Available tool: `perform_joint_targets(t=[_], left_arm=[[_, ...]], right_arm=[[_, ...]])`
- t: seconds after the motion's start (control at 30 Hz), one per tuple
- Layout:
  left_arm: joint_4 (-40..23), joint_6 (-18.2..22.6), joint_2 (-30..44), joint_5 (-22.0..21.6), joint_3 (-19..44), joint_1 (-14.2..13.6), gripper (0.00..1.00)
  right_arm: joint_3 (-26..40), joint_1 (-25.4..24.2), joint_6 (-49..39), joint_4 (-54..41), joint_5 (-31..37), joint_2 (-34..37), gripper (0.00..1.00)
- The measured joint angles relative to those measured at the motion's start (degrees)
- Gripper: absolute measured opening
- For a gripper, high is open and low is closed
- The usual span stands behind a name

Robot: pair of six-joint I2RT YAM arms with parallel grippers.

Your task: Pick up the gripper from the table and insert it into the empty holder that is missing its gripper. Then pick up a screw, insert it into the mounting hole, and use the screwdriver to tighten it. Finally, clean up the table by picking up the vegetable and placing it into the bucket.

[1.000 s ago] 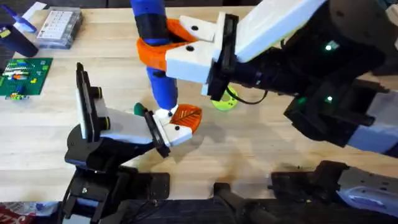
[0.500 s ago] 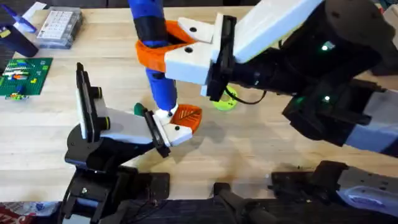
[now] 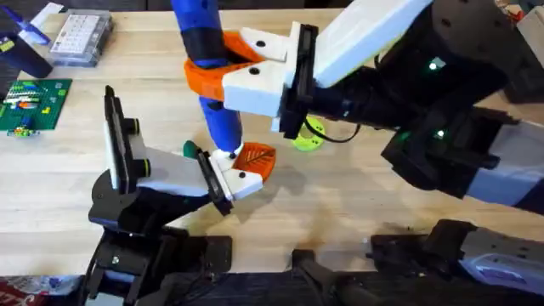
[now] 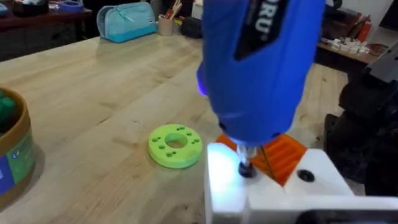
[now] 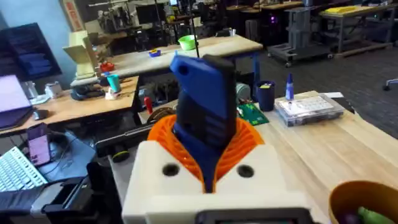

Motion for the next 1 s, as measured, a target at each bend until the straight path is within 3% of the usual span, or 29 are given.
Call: perform_joint_targets(t=[1.0], left_arm=[[0.0,-0.4,0.0,0.2,0.0,0.0,0.017]], right_arm=[[-0.3,-0.2,1.3,1.9,-2.4,0.1,0.037]])
